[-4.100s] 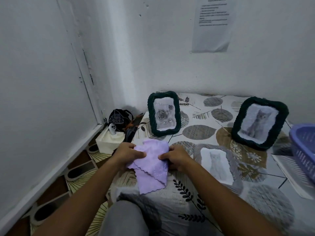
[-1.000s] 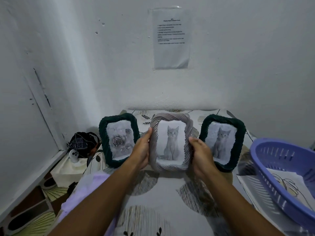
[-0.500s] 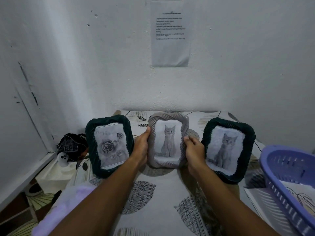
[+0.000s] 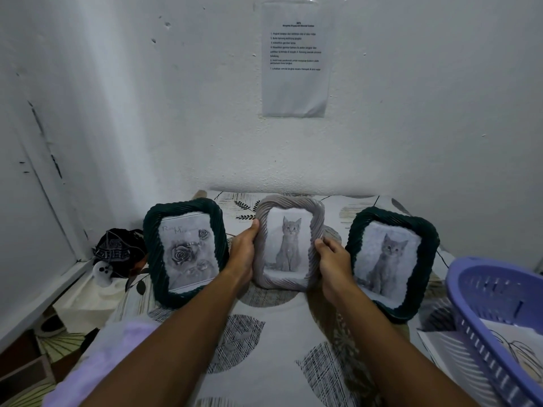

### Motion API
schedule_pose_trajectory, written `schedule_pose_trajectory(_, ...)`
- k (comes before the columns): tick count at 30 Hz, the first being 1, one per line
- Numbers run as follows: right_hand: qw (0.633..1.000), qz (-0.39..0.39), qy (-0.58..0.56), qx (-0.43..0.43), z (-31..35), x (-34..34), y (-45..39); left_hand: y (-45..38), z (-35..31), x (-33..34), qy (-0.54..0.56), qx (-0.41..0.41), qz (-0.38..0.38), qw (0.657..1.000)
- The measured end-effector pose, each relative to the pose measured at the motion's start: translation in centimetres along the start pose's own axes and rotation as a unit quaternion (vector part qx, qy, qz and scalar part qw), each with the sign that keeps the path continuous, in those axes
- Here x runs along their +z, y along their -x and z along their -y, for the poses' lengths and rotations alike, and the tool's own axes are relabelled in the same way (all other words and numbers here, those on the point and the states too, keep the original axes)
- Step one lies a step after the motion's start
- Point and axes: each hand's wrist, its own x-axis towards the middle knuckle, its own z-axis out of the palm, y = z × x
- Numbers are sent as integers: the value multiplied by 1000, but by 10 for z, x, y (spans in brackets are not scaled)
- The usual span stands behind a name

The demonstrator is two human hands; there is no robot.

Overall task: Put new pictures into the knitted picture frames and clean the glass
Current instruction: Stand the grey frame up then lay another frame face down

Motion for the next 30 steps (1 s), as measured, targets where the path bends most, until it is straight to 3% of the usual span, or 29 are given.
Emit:
schedule_pose_trajectory(9,1000,11,19,-4,0,-5,-1,6,0,2,-34,19,-13,999)
schedule_pose_trajectory(19,999,2,49,-10,6,0,3,9,-4,3,-146,129,-61,979)
schedule_pose_trajectory(26,992,11,95,-84,29,-1,16,19,-22,8,-137,192,-109,966)
schedule_pose_trajectory(30,979,-4,104,-175,48,-10,27,30,-37,16,-180,286,-152,929)
